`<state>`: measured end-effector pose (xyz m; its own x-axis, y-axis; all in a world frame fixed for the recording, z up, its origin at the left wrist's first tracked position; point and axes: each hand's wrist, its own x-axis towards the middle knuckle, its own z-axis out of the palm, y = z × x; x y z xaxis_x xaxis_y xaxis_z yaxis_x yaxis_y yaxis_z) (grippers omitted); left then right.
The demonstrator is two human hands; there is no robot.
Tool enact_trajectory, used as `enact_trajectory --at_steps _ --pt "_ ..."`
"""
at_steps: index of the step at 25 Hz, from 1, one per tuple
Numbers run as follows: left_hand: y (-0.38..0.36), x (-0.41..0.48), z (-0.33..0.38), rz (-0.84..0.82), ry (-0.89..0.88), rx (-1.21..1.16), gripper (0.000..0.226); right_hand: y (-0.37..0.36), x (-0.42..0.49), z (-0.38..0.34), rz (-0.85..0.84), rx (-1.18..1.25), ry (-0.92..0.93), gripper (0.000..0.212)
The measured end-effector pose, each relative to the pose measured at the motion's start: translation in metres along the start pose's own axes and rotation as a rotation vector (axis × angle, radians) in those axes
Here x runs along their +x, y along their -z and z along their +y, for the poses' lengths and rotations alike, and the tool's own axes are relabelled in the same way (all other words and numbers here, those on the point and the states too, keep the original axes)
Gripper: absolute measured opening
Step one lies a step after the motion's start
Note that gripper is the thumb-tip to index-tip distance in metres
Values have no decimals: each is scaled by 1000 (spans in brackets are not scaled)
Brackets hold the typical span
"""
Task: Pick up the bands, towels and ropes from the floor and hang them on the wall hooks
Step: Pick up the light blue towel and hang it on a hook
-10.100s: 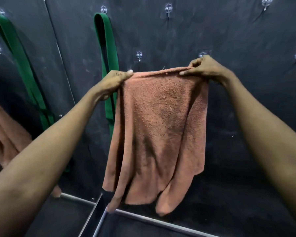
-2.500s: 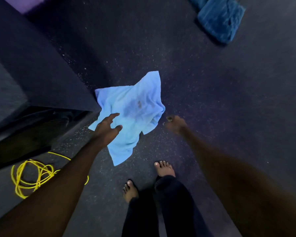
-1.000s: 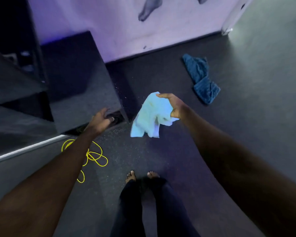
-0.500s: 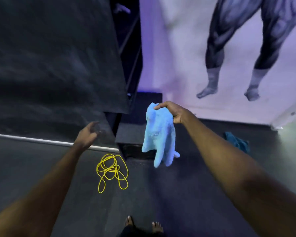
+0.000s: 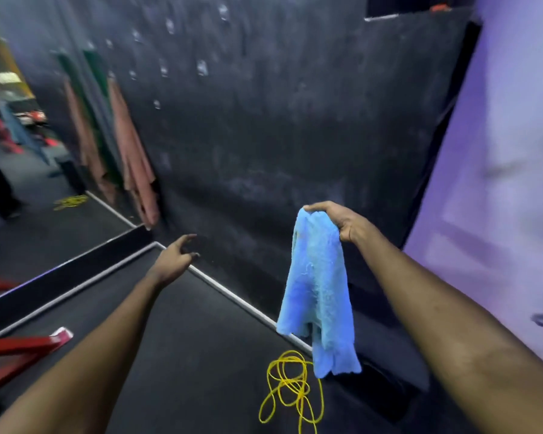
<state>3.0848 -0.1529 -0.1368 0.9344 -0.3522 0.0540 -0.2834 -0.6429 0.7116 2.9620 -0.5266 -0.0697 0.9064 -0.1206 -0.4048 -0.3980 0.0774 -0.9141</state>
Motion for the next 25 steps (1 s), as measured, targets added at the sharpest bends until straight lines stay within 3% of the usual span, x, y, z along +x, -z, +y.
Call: enact_trajectory --at_steps 4,7,12,17,22,25 --pt "75 21 -45 79 33 -27 53 -71 57 -47 -25 -57 72 15" --pt "113 55 -84 96 38 -53 55 -116 100 -78 -10 -57 138 25" --pt "164 108 -79 169 83 -44 53 -187 183 -146 -41 -160 284 24" --pt "198 184 -104 169 102 -18 69 -237 272 -208 -155 -236 385 26" --pt "239 268 -148 202 134 24 56 -290 354 -261 -176 -301 466 16" --pt "264 323 -177 214 114 2 54 -316 409 -291 -157 -246 433 30"
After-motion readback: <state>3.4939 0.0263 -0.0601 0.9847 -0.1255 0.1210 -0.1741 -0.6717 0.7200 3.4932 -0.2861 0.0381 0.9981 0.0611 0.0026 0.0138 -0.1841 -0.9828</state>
